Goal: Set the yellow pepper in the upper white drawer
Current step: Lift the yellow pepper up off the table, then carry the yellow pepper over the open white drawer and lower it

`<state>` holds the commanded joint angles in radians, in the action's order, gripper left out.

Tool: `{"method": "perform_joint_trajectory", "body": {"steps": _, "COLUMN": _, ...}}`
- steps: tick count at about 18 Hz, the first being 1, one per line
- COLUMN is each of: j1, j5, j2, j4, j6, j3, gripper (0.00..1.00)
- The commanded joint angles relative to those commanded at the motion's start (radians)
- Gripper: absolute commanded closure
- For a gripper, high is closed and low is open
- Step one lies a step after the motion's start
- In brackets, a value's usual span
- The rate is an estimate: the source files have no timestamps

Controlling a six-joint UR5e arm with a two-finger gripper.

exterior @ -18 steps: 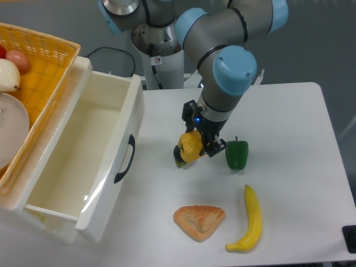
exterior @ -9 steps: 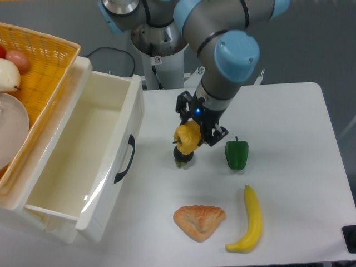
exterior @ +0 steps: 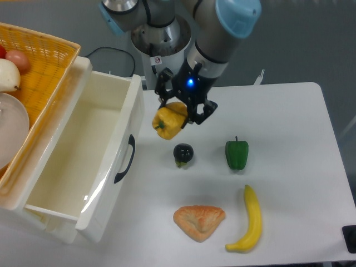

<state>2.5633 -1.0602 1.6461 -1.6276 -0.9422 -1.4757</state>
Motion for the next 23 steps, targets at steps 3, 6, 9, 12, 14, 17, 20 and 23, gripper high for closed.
{"method": "perform_joint_trajectory", "body": {"steps": 3, "j1": -0.026, "j5": 0.009, "j2": -0.02, "j4": 0.0, "j6": 0.06, "j3": 0.0, "gripper": 0.9}}
{"method": "perform_joint_trajectory", "body": {"steps": 6, "j1": -0.054, "j5": 0.041, "j2": -0.02, "j4": 0.005, "j6": 0.161, "j3": 0.0, "gripper": 0.9}}
{"method": "perform_joint_trajectory", "body": {"steps": 9, "j1": -0.064, "j5": 0.065, "j2": -0.022, "j4": 0.006, "j6": 0.198, "j3": 0.0, "gripper": 0.89}}
{"method": "perform_joint_trajectory", "body": {"steps": 12, "j1": -0.078, "j5": 0.101, "j2": -0.019, "j4": 0.006, "j6": 0.227, "j3": 0.002, "gripper": 0.89}}
{"method": "perform_joint_trajectory", "body": {"steps": 14, "j1": -0.087, "j5": 0.104, "j2": -0.019, "j4": 0.006, "j6": 0.227, "j3": 0.002, "gripper": 0.89}}
{"method": "perform_joint_trajectory", "body": {"steps": 17, "j1": -0.113, "j5": 0.104, "j2": -0.019, "j4": 0.006, "j6": 0.227, "j3": -0.002, "gripper": 0.89}}
{"method": "perform_joint_trajectory", "body": {"steps": 20, "j1": -0.127, "j5": 0.104, "j2": -0.014, "j4": 0.009, "j6": 0.227, "j3": -0.009, "gripper": 0.89}}
{"method": "perform_joint_trajectory", "body": {"steps": 23, "j1": -0.14, "j5": 0.106, "j2": -0.012, "j4": 0.012, "j6": 0.221, "j3": -0.014, "gripper": 0.88}}
